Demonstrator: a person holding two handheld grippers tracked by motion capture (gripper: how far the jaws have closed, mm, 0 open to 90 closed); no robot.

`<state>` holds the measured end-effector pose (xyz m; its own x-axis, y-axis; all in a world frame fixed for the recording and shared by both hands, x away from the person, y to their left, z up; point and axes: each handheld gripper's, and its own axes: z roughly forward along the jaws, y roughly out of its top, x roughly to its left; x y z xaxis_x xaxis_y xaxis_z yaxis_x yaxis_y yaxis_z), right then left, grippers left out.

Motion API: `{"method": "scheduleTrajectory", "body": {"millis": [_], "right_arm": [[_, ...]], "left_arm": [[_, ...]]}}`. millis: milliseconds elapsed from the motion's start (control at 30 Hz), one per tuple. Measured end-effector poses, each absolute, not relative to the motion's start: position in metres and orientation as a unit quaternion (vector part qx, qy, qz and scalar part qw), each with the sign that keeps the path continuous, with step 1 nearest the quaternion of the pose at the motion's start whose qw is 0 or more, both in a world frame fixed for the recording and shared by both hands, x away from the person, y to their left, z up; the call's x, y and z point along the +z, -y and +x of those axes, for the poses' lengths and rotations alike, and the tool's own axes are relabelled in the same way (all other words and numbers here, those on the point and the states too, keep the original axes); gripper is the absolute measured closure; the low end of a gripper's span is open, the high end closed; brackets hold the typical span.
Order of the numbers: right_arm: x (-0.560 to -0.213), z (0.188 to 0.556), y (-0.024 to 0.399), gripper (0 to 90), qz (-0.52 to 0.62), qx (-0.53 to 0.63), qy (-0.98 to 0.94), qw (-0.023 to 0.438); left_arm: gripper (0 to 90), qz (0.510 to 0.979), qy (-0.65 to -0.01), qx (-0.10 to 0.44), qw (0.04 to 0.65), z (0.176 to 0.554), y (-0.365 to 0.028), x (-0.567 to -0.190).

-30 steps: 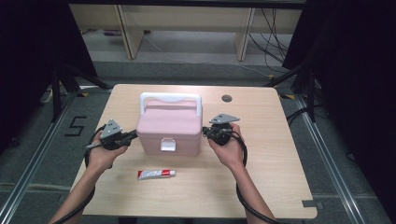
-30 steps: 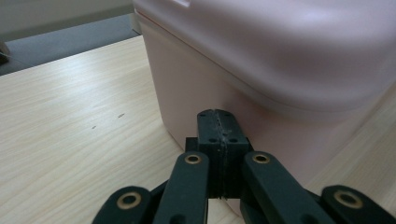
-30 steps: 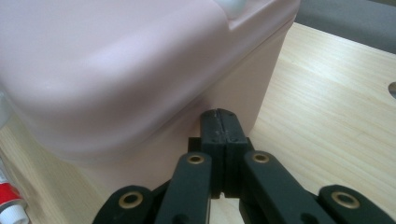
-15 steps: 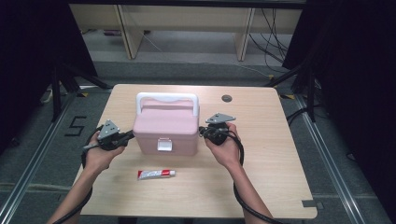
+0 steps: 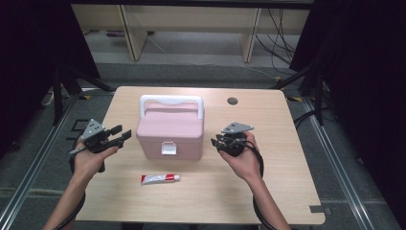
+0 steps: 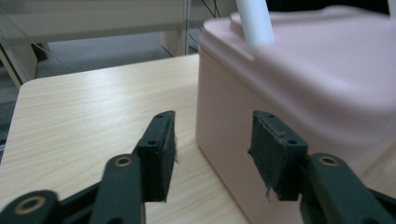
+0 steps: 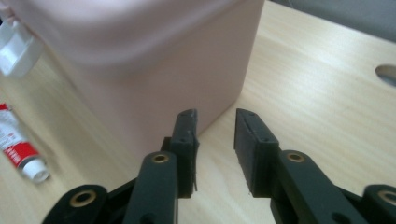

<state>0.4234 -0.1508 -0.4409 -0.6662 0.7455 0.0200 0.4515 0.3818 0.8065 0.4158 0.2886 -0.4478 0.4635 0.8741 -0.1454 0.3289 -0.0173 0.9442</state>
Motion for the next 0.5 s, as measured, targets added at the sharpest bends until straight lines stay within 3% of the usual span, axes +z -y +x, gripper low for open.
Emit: {"method": "scheduleTrajectory", "body": {"millis": [133,333,500], "right_arm": [[-0.447,0.416,0.160,65.9,0.377,0.417,-0.810,0.164],[-0.456,0.402,0.156,56.9,0.375,0.435,-0.801,0.170],[-0.460,0.395,0.153,57.9,0.363,0.443,-0.801,0.175]], "left_arm": [[43.1,0.634,-0.462,0.246,0.569,0.416,-0.287,-0.431],[39.4,0.626,-0.452,0.236,0.590,0.418,-0.275,-0.413],[40.2,0.630,-0.453,0.226,0.589,0.425,-0.268,-0.409]]}}
